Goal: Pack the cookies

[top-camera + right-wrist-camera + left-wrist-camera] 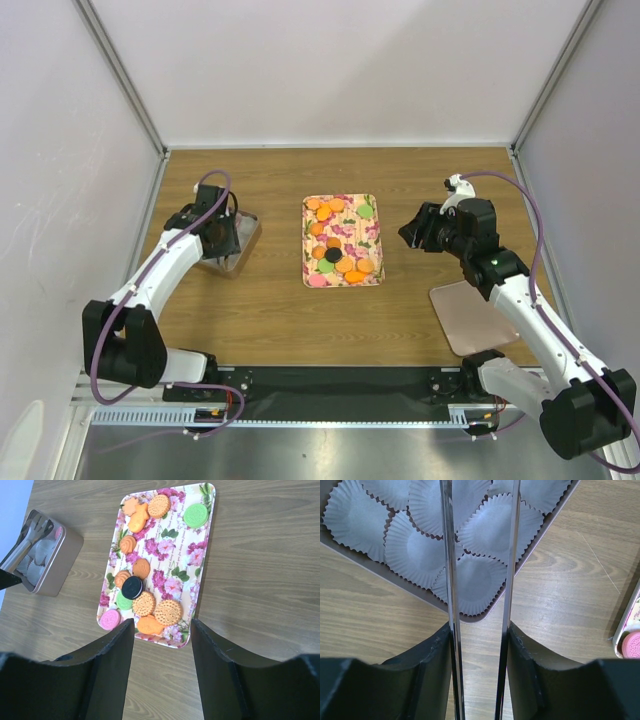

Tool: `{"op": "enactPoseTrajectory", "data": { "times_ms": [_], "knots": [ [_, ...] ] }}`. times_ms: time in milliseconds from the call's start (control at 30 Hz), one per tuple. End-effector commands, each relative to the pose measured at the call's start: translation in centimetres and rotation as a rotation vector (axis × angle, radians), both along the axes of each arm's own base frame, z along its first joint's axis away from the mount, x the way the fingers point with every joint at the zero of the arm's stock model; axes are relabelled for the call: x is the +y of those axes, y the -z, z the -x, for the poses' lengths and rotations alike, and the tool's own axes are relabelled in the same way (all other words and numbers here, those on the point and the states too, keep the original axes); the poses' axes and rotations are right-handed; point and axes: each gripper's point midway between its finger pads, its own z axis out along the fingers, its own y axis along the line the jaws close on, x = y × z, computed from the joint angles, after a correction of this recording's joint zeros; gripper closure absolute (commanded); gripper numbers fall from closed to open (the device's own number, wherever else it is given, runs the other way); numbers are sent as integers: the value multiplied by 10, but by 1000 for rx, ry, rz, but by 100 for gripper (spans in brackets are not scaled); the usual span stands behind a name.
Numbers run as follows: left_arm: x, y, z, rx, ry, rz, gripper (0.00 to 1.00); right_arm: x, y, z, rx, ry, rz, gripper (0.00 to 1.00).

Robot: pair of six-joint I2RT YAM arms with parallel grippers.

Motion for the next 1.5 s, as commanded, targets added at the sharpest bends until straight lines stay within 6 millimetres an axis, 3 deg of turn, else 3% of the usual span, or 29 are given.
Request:
{"op": "enactPoseTrajectory", "data": {
  "times_ms": [0,133,367,467,567,600,900,1067,1200,1467],
  "knots": [
    [-1,-10,-11,-63,7,12,52,4,-10,-4,-37,-9,-12,46],
    [-3,-17,-11,-78,11,25,52,4,-10,-4,-39,-8,-10,45],
    [-15,-55,-1,-165,46,63,52,5,-9,-4,-34,-14,-11,45],
    [-27,-69,3,-195,80,61,53,5,-10,-4,-37,-16,-10,46],
    [-49,-79,12,-212,135,69,53,5,-9,-5,-36,-13,-9,46],
    [-66,-82,19,-211,186,68,53,4,-8,-5,-34,-12,-8,45],
    [-163,-62,58,-165,406,107,53,4,-8,-5,-35,-7,-4,46],
    [-188,-37,63,-106,448,66,53,3,-9,-4,-36,-6,-1,46],
    [-205,-29,72,-82,502,66,53,2,-8,-5,-36,-1,2,46],
    [-218,-17,91,-47,566,85,49,3,-8,-5,-37,-4,1,45]
  ]
}}
